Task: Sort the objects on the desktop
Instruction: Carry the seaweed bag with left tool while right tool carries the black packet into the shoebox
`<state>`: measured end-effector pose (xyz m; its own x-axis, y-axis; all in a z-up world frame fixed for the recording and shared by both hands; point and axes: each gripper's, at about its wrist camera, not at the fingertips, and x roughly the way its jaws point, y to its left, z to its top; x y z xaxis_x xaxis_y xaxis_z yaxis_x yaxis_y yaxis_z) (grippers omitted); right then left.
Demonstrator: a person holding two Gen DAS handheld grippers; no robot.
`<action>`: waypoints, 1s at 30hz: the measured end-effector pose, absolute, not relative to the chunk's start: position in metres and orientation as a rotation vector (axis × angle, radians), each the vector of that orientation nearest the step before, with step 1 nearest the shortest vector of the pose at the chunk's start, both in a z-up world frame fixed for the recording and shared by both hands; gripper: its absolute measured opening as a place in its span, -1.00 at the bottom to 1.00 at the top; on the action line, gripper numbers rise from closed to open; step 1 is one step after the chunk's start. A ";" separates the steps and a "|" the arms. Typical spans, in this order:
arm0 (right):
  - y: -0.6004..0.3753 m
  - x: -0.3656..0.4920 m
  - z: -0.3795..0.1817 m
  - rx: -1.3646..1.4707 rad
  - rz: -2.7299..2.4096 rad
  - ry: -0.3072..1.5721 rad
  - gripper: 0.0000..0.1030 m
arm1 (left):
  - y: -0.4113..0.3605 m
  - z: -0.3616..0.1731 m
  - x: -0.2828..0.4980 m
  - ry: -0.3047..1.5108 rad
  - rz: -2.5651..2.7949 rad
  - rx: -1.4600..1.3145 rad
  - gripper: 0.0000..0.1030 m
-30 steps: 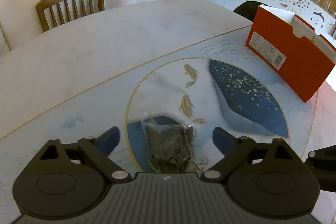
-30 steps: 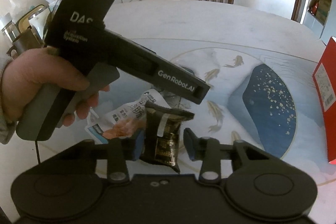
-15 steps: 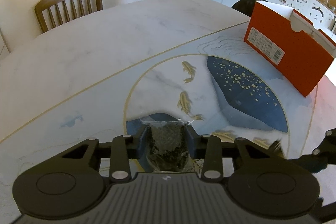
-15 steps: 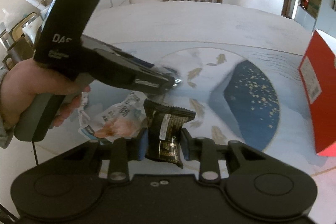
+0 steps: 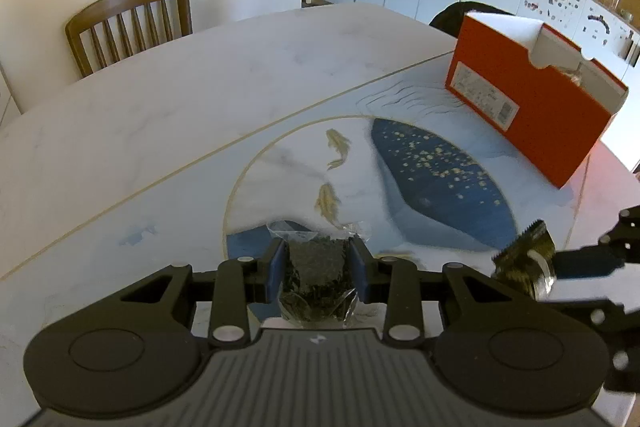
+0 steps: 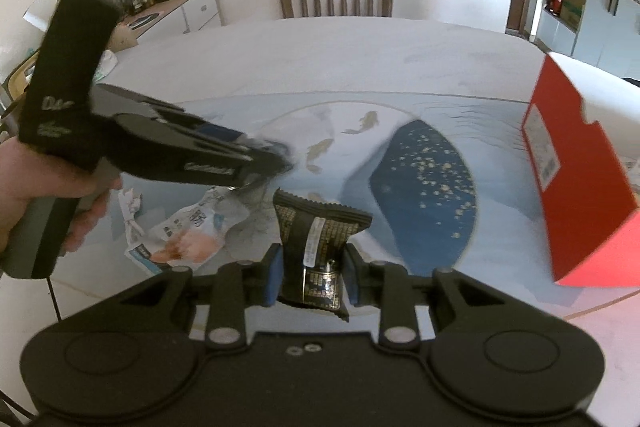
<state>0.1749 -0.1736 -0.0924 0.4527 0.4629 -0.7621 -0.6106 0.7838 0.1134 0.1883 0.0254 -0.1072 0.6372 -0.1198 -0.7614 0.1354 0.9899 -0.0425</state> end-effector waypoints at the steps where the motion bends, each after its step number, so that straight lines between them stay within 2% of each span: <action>1: -0.177 0.175 -0.091 -0.182 0.662 0.876 -0.43 | 0.024 -0.106 0.186 0.868 -0.148 0.013 -0.35; 18: -0.247 0.187 -0.073 -0.101 0.606 0.851 -0.43 | -0.013 -0.075 0.144 0.851 -0.175 -0.065 -0.35; 30: -0.302 0.208 -0.031 -0.055 0.589 0.772 -0.43 | -0.054 -0.032 0.142 0.785 -0.228 -0.082 -0.35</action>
<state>0.2083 -0.3021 -0.0311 0.5644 0.4808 -0.6710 -0.5198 0.8385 0.1636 0.1421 -0.0539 -0.0320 0.6843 -0.2335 -0.6909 0.1728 0.9723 -0.1575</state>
